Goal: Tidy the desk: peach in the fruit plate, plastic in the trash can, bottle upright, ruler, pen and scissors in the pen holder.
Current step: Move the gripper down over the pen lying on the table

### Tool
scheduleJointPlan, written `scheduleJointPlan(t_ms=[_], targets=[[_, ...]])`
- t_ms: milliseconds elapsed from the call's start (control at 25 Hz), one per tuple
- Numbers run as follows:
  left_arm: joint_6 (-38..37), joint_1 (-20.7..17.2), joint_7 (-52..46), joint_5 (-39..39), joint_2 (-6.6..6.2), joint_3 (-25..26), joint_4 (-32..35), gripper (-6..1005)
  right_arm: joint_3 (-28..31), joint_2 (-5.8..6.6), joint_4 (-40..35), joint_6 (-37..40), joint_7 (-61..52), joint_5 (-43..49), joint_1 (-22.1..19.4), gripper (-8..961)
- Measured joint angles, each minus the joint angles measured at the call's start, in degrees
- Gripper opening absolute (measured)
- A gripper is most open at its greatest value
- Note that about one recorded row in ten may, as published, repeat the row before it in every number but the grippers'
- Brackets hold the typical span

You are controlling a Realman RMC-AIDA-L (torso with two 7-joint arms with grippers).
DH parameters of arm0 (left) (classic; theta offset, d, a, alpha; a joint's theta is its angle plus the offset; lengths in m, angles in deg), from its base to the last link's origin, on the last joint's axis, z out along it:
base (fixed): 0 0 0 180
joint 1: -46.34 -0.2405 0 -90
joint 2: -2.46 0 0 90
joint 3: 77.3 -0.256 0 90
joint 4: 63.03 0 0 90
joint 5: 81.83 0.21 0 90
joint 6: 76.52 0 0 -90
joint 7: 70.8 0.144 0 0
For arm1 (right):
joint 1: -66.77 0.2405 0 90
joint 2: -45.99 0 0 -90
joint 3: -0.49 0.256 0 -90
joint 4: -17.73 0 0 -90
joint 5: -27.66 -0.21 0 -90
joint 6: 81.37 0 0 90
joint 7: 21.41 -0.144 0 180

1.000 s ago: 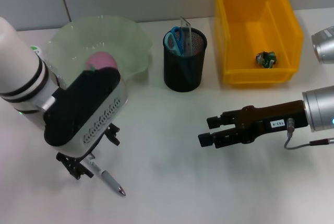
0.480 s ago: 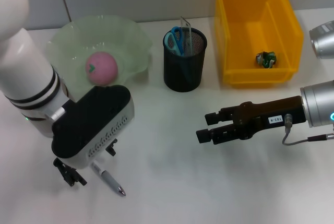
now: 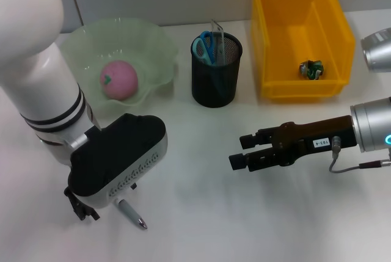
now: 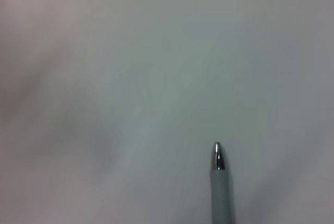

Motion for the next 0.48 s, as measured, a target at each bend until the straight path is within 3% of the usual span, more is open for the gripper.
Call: scheduleJointPlan(t_ms=[480], targets=[[1.05, 1.96, -0.23, -0.85, 0.22, -1.49, -2.90, 728, 0.00, -0.11, -0.05, -0.12, 0.00, 0.55, 0.32, 823]])
